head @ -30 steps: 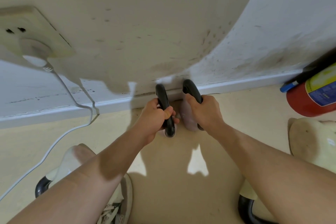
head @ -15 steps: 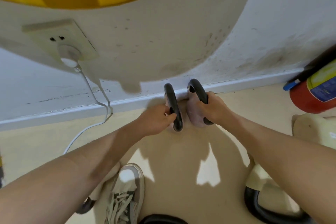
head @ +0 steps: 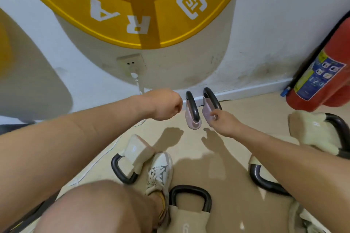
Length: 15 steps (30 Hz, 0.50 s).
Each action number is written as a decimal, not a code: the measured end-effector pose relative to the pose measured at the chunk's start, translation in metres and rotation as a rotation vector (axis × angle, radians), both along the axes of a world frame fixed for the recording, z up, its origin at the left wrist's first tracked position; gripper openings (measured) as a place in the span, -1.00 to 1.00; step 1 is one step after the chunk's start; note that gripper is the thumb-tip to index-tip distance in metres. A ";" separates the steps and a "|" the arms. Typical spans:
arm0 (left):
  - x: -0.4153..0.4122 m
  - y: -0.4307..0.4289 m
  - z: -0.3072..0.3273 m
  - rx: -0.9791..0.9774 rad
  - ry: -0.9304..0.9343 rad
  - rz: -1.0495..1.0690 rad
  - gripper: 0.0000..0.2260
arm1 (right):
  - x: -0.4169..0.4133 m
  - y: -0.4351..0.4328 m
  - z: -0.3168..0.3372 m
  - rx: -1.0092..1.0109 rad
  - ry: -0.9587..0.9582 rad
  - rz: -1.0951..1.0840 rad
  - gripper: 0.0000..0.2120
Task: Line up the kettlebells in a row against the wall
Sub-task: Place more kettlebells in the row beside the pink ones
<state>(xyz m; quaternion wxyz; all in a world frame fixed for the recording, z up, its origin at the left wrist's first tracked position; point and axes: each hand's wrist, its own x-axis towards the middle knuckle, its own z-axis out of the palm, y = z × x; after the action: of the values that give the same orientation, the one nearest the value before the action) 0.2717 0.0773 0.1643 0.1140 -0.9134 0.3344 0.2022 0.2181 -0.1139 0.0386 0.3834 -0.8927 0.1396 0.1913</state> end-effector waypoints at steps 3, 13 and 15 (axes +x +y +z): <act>-0.036 -0.001 0.035 0.054 -0.156 -0.048 -0.72 | -0.046 0.015 0.041 0.202 -0.028 -0.071 -0.78; -0.189 -0.035 0.029 -0.122 -0.160 0.068 -0.71 | -0.162 0.053 0.081 0.442 -0.143 -0.178 -0.75; -0.204 -0.032 0.006 -0.183 -0.087 0.122 -0.71 | -0.174 0.057 0.068 0.422 -0.120 -0.188 -0.73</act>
<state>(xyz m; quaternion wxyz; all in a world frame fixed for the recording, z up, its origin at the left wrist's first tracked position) 0.0674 0.0449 0.1700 0.0319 -0.9465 0.2900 0.1377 0.0436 -0.0569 0.1066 0.5852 -0.7857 0.1558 0.1265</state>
